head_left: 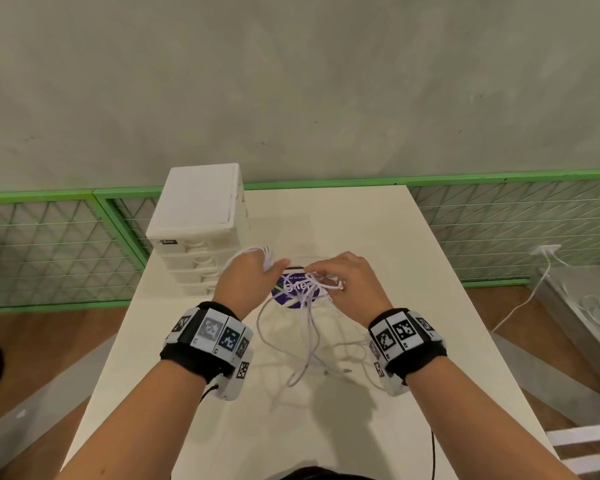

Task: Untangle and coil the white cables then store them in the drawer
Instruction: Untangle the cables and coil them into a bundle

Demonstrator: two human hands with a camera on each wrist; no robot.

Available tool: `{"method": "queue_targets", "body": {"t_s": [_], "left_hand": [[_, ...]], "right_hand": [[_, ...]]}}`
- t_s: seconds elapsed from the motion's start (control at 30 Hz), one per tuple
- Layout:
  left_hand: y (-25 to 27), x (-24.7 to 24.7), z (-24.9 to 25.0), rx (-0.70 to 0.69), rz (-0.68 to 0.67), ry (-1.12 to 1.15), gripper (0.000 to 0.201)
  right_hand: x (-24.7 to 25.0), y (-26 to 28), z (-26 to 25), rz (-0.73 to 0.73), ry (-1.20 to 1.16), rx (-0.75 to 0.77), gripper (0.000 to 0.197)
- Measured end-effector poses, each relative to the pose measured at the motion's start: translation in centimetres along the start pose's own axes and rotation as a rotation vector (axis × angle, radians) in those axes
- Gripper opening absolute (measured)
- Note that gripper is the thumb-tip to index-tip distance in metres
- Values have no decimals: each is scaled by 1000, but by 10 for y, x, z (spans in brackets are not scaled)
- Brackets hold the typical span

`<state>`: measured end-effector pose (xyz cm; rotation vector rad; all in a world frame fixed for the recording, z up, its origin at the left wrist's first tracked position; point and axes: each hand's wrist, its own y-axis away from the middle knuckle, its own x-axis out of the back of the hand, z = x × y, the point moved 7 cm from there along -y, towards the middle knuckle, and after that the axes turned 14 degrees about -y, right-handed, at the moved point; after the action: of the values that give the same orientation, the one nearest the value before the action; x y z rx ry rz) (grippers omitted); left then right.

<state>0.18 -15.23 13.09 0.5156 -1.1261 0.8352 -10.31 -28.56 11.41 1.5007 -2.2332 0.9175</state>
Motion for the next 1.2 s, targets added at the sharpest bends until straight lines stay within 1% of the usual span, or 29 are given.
{"method": "queue_targets", "body": {"t_s": [0.07,0.1,0.17,0.27,0.33,0.4,0.43,0.53,0.6,0.63,0.67,0.7,0.73,0.77,0.8,0.83,0.87,0.97,1.0,1.07,1.1,1.13,1.17,1.2], "left_hand": [[-3,13,-4,5,103,-1,47],[-5,18,-5,-9,144,-12,48],[-8,25,-11,5,210,0,48],[-12,31,-31,112,265,81,52],[-13,34,-41,150,286,107,53],[-14,38,-48,181,302,150,52],[-14,41,-49,202,304,189,51],[-12,46,-47,220,286,360,41],[-10,44,-42,220,237,436,37],[-10,42,-38,216,216,450,37],[-11,40,-35,203,200,444,37],[-11,38,-31,182,180,422,38],[-11,35,-26,160,162,398,38],[-10,33,-22,141,146,379,39],[-9,30,-17,123,131,375,38],[-8,26,-12,103,116,381,38],[-6,24,-6,82,105,391,37],[-3,24,9,41,93,477,36],[-3,26,12,38,93,526,36],[-1,31,18,13,82,549,35],[1,31,20,-5,68,529,36],[3,30,21,-16,56,513,38],[5,27,20,-16,44,502,42],[6,22,18,-12,34,487,47]], "right_hand": [[-2,2,8,-77,132,-56,18],[-4,3,10,-98,187,-52,15],[-8,5,11,-129,235,8,18],[-15,10,14,-188,264,124,23],[-18,13,19,-229,317,135,23],[-18,16,29,-288,369,76,25],[-19,19,37,-327,389,17,30],[-20,36,63,-443,495,-184,56],[-22,47,80,-516,557,-304,59],[-20,51,85,-517,521,-368,56],[-16,50,84,-447,429,-416,50],[-9,45,80,-316,312,-427,41],[1,38,71,-140,190,-379,33],[13,30,58,34,90,-292,28],[20,23,43,155,11,-208,25],[22,17,27,196,-58,-151,23],[17,9,13,159,-101,-134,22],[-19,0,2,-173,-82,-203,27],[-29,2,5,-248,-82,-229,26],[-39,9,15,-293,-81,-304,22],[-40,11,19,-308,-31,-347,22],[-41,12,23,-333,45,-380,26],[-41,13,27,-357,123,-403,38],[-40,13,30,-382,184,-436,59]]}}
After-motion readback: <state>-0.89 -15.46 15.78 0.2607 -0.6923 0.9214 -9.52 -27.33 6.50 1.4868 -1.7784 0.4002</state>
